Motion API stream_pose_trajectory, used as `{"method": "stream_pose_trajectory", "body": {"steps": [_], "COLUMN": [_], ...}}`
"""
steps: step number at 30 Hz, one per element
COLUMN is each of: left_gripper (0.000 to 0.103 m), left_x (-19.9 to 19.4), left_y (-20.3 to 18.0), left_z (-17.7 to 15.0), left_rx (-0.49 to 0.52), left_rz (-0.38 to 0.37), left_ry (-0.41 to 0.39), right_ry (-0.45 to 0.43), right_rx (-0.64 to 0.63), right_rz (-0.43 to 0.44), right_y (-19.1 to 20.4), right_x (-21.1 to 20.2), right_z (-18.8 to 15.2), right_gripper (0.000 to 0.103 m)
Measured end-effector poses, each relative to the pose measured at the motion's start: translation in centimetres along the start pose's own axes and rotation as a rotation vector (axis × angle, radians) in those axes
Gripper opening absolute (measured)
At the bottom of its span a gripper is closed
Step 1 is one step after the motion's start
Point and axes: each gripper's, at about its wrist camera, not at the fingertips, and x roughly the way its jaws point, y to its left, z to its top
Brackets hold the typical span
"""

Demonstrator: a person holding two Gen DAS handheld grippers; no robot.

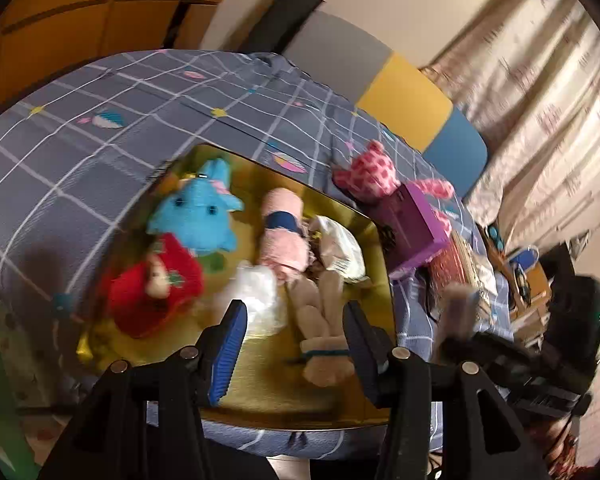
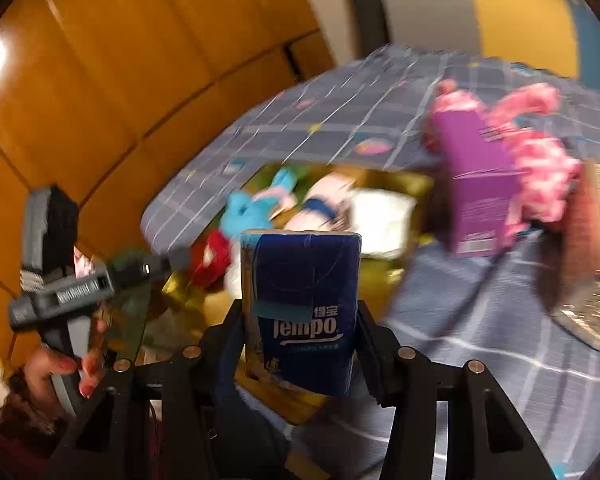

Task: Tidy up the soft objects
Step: 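Lower the Tempo tissue pack into the gold tray and open the right tool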

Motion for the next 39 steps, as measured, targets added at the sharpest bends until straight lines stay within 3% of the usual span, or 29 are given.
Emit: {"method": "stream_pose_trajectory", "body": {"steps": [10,17,25,29,36,39], "left_gripper": [0.050,0.050,0.050,0.050,0.050,0.050], "left_x": [-4.0,-6.0,-6.9,-6.8,-6.4,-5.5], "left_y": [4.7,6.5,7.8,7.8,6.8,5.7], "left_z": [0.1,0.2,0.1,0.1,0.5,0.6], "left_rx": [-0.120,-0.151,-0.186,-0.196,-0.180,-0.163], "left_rz": [0.019,0.040,0.045,0.036,0.028,0.005], "left_ry": [-0.091,-0.136,-0.153,-0.150,-0.146,-0.123], "right_ry": [0.171,0.265,0.362,0.323,0.174,0.114], "right_rx": [-0.129,-0.122,-0.052,-0.037,0.005,0.020], "right_rz": [0.055,0.098,0.084,0.124,0.109,0.063], "right_y": [5.6,8.0,8.2,8.1,6.0,4.4], "right_x": [8.2,13.3,17.0,16.3,10.5,7.8], "right_z": [0.5,1.1,1.5,1.7,2.4,2.5], "right_gripper": [0.053,0.054,0.055,0.070,0.070,0.070]}}
